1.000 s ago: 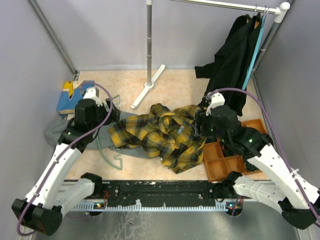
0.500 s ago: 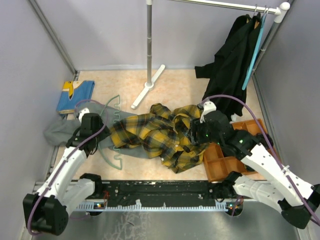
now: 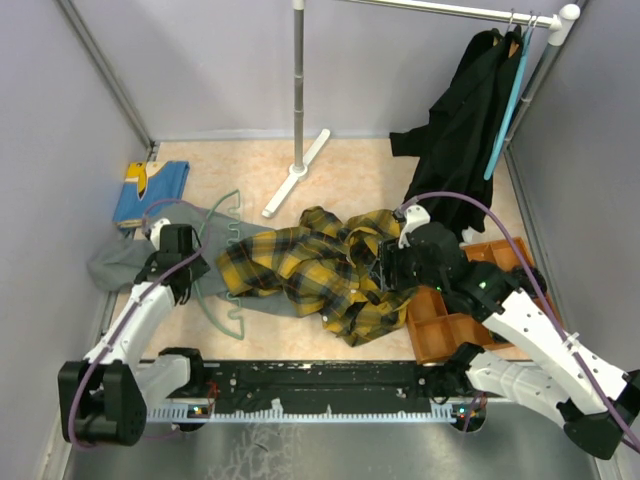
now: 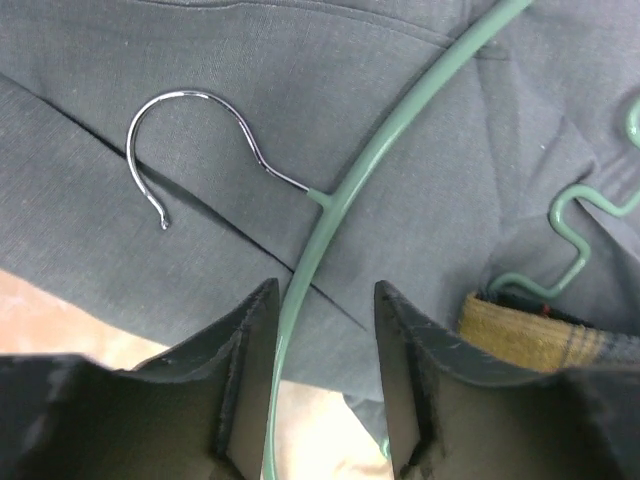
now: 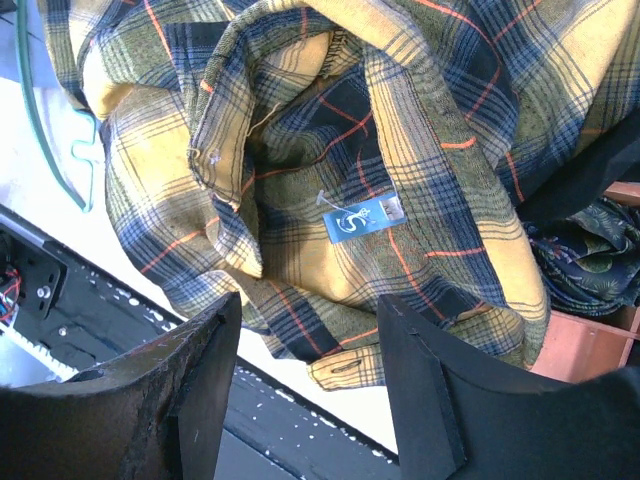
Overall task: Place the shirt on the hanger
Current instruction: Hang the shirt on the hanger.
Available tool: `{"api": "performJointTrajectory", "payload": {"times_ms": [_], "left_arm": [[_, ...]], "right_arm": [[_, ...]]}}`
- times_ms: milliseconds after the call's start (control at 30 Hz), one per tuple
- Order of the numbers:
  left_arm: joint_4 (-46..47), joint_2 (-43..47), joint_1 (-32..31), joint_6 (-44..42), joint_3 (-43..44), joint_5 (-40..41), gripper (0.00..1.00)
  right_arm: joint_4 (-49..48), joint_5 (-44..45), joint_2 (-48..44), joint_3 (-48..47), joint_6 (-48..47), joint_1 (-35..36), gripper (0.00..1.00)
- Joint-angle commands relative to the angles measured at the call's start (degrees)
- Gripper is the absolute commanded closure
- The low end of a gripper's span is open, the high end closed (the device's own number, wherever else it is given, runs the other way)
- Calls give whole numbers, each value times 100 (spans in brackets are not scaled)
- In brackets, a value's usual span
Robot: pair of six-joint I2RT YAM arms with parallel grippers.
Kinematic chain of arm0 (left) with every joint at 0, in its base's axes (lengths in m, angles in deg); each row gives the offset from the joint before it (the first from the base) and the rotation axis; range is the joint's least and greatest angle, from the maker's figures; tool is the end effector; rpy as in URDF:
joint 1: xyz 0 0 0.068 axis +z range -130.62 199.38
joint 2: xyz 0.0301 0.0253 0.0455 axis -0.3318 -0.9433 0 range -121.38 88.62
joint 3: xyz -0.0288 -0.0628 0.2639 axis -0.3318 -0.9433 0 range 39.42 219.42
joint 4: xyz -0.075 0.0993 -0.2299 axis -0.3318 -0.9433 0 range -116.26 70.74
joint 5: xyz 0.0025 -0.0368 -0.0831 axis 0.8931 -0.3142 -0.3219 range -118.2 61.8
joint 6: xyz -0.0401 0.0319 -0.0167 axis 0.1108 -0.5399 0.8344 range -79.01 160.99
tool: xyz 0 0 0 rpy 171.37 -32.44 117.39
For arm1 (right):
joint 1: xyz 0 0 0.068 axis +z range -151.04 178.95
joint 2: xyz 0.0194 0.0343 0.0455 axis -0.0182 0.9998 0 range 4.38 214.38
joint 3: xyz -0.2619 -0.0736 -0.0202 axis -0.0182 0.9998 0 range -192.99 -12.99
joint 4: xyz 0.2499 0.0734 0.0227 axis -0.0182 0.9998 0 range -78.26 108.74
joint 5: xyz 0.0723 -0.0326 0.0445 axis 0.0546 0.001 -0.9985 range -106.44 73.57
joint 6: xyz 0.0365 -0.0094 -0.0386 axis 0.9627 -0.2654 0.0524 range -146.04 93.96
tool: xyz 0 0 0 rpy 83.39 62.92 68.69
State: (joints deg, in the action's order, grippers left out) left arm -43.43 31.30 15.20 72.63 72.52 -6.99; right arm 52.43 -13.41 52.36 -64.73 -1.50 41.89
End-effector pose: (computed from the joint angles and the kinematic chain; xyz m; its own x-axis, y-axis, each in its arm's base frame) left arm 0.1972 -0.0016 0.2098 -0.5447 -0.4506 -0.7073 -0.5374 0.8350 -0.1181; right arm 0.1267 0.1154 0.3197 -0.6698 -0.0567 -0.7404 -0.4079 0.8612 0.3031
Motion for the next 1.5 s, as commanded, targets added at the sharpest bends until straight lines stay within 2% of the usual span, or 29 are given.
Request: {"api": "performJointTrajectory", "payload": {"times_ms": [0,33,67,200,300,400,500,600,733,867,967,1100,1200,1300,1467], "left_arm": [[601,-353,175,-196,-164,-280,63],[684,-453,199,-214,-202,-321,71],[759,-561,233,-224,-237,-336,74],[859,-977,439,-265,-170,-447,76],[874,-1074,511,-253,-164,-408,74],[810,-1035,541,-236,-149,-341,65],[697,-937,550,-197,-134,-207,61],[702,-896,550,-206,-135,-194,62],[836,-1040,553,-235,-183,-406,71],[823,-1162,551,-243,-122,-416,71],[851,-1250,563,-247,-112,-442,69],[839,-1476,583,-242,-23,-467,60],[888,-1577,588,-282,11,-535,71],[741,-1553,591,-389,161,-599,87],[311,-992,583,-506,549,-781,100]], "right_arm": [[-239,-136,-131,-46,28,-13,43],[-230,-136,-132,-53,11,-7,43],[-216,-143,-136,-61,7,-12,43],[-193,-164,-149,-69,-10,-9,43],[-193,-179,-144,-82,-21,-12,43],[-202,-201,-149,-75,-28,-18,43],[-217,-215,-141,-81,-41,-13,43],[-235,-233,-126,-81,-58,-12,43],[-271,-254,-102,-74,-63,-13,43],[-306,-280,-86,-70,-54,-9,42],[-316,-302,-71,-84,-30,-7,42],[-259,-316,-87,-134,-28,-13,42],[-222,-288,-105,-183,-44,-13,41],[-172,-260,-114,-231,-55,-12,41],[-134,-181,-148,-288,-73,-13,41]]}}
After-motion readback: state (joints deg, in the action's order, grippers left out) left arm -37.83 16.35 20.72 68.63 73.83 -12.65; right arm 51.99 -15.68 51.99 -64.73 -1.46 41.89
